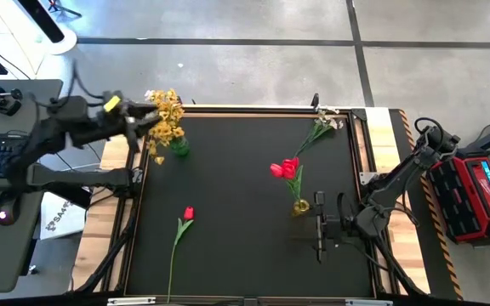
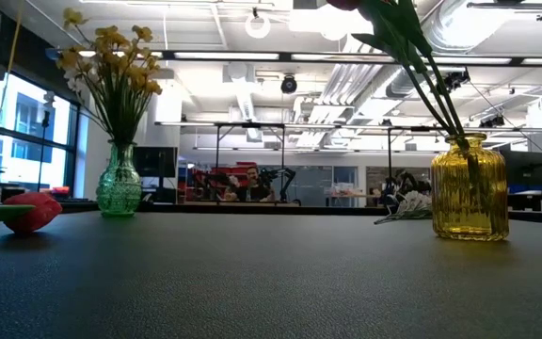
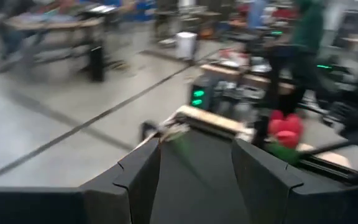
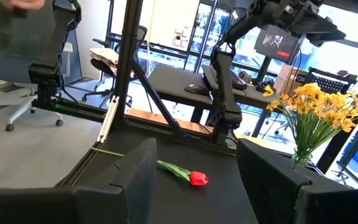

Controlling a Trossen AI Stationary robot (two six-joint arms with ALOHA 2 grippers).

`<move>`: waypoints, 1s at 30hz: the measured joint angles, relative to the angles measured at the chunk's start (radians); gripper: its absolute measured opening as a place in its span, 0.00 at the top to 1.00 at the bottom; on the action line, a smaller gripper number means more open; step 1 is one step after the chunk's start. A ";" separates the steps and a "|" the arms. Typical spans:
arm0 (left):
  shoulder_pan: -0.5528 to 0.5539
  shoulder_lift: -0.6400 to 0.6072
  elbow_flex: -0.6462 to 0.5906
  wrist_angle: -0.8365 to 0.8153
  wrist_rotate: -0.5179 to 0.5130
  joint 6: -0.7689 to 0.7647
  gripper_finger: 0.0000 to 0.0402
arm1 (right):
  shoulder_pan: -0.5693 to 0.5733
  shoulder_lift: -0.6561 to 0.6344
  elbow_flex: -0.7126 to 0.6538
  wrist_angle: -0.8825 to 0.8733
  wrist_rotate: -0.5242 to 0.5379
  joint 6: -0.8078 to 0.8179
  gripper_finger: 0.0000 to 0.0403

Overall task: Sort flowers into vase by color
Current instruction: Put the red flower into the yellow flower vase

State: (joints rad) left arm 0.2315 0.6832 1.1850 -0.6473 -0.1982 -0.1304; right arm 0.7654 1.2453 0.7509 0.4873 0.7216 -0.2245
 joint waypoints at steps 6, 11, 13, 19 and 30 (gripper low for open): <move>-0.101 0.127 -0.057 0.212 0.010 0.141 0.54 | 0.000 0.000 0.000 0.019 0.011 0.015 0.49; -0.216 0.249 -0.059 0.269 -0.131 0.225 0.54 | 0.000 0.000 0.000 0.026 0.011 0.034 0.49; -0.270 0.285 -0.056 0.273 -0.208 0.237 0.54 | 0.000 0.000 0.000 0.026 0.011 0.034 0.49; -0.438 0.383 0.012 0.193 -0.380 0.224 0.54 | 0.000 0.000 0.000 0.026 0.011 0.043 0.49; -0.675 0.552 0.035 0.204 -0.635 0.160 0.54 | 0.000 0.000 0.000 0.015 0.012 0.058 0.49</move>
State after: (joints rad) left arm -0.4433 1.2356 1.2198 -0.4434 -0.8334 0.0299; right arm 0.7654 1.2449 0.7509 0.5023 0.7334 -0.1662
